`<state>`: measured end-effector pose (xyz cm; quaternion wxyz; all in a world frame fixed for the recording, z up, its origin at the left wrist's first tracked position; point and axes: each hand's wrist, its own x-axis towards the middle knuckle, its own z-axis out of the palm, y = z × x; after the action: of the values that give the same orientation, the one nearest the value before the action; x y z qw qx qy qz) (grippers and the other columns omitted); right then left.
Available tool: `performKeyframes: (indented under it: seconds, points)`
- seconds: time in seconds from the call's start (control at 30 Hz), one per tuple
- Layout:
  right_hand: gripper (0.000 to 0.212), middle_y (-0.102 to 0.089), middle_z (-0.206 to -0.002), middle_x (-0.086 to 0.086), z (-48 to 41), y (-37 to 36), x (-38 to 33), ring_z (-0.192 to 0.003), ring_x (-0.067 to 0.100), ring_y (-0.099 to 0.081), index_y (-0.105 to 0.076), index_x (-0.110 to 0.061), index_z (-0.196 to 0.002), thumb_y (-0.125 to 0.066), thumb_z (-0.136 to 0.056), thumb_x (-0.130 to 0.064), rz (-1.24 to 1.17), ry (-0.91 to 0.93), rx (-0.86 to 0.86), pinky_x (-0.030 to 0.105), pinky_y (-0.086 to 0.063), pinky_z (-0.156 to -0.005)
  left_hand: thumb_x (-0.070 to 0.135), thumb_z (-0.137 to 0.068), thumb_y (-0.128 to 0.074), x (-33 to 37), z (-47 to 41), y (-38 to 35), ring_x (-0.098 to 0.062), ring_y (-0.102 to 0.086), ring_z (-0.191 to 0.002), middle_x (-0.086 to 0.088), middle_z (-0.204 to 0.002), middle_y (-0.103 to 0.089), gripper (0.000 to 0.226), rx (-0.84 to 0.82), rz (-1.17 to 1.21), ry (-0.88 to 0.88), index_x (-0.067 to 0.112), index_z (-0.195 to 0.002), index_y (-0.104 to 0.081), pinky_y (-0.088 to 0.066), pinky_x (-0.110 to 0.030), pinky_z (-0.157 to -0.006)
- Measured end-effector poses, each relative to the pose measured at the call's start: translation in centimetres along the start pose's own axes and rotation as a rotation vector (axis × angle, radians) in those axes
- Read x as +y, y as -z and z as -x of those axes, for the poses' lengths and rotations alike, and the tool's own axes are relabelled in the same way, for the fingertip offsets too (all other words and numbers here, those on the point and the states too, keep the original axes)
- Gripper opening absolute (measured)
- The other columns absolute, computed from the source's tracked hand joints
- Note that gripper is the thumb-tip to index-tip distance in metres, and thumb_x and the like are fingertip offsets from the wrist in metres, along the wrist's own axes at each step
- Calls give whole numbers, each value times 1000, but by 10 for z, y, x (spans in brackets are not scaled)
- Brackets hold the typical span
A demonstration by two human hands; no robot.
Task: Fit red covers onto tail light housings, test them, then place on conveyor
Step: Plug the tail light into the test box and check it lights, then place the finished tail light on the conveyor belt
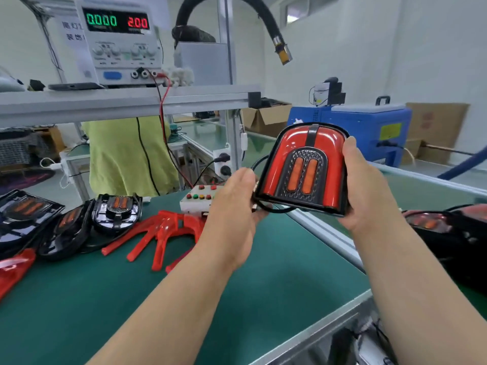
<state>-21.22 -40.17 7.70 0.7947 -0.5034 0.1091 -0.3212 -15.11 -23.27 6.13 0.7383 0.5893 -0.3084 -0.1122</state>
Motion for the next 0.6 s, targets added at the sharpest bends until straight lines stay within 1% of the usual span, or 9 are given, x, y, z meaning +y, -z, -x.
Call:
performKeyframes:
  seconds: [0.03, 0.1, 0.17, 0.27, 0.4, 0.47, 0.5, 0.57, 0.6]
  points:
    - [39, -78, -91, 6, 1, 7, -6, -80, 27, -76, -73, -25, -95, -49, -98, -56, 2, 14, 20, 49, -60, -57, 26, -103, -34, -1, 0, -8, -40, -51, -103, -29, -123, -53, 40, -23, 2, 3, -10, -116, -48, -51, -49, -96]
    - [40, -78, -91, 6, 2, 21, -17, -81, 27, -76, -73, -25, -92, -49, -98, -56, -1, 35, 56, 53, -60, -59, 25, -104, -34, -2, -1, -24, -34, -53, -101, -27, -121, -55, 38, -67, 23, 9, -9, -113, -49, -48, -51, -101]
    - [42, -78, -90, 6, 3, 35, -26, -80, 27, -76, -72, -24, -95, -46, -99, -57, -14, 44, 90, 52, -59, -55, 24, -103, -36, -4, -3, -40, -26, -55, -99, -25, -114, -58, 35, -103, 34, 14, -6, -106, -52, -47, -54, -103]
    - [48, -78, -93, 9, 5, 57, -37, -81, 28, -76, -70, -21, -103, -41, -100, -59, -24, 55, 151, 48, -59, -55, 21, -105, -36, -9, -8, -61, -17, -60, -94, -12, -101, -65, 28, -130, 38, 39, 9, -95, -60, -52, -48, -98]
    - [51, -77, -100, 9, 7, 87, -53, -88, 28, -76, -71, -20, -108, -41, -99, -60, -22, 72, 227, 52, -61, -68, 14, -105, -39, -15, -11, -95, -11, -65, -89, 5, -90, -72, 44, -179, 62, 77, 30, -83, -73, -56, -39, -90]
    - [50, -77, -100, 9, 9, 102, -62, -88, 28, -76, -70, -22, -112, -41, -99, -60, -13, 87, 254, 52, -61, -66, 14, -104, -40, -14, -11, -113, -5, -67, -86, 10, -86, -73, 52, -213, 65, 95, 41, -77, -76, -56, -32, -84]
    - [49, -77, -100, 9, 10, 109, -67, -88, 28, -76, -70, -22, -113, -41, -99, -60, -11, 101, 268, 51, -60, -65, 14, -104, -40, -14, -11, -121, -6, -67, -88, 8, -89, -74, 47, -239, 63, 98, 36, -85, -76, -56, -31, -84]
    - [46, -77, -101, 9, 12, 125, -77, -89, 27, -75, -70, -22, -112, -43, -100, -57, -15, 138, 299, 48, -60, -65, 14, -104, -40, -14, -9, -138, -14, -64, -97, -2, -99, -72, 29, -295, 81, 93, 15, -104, -69, -55, -38, -94]
    - [45, -77, -101, 8, 14, 133, -82, -90, 27, -75, -70, -22, -113, -43, -100, -56, -22, 157, 316, 47, -60, -64, 15, -104, -40, -14, -9, -146, -15, -63, -97, -4, -101, -71, 26, -313, 95, 89, 11, -106, -66, -53, -41, -99]
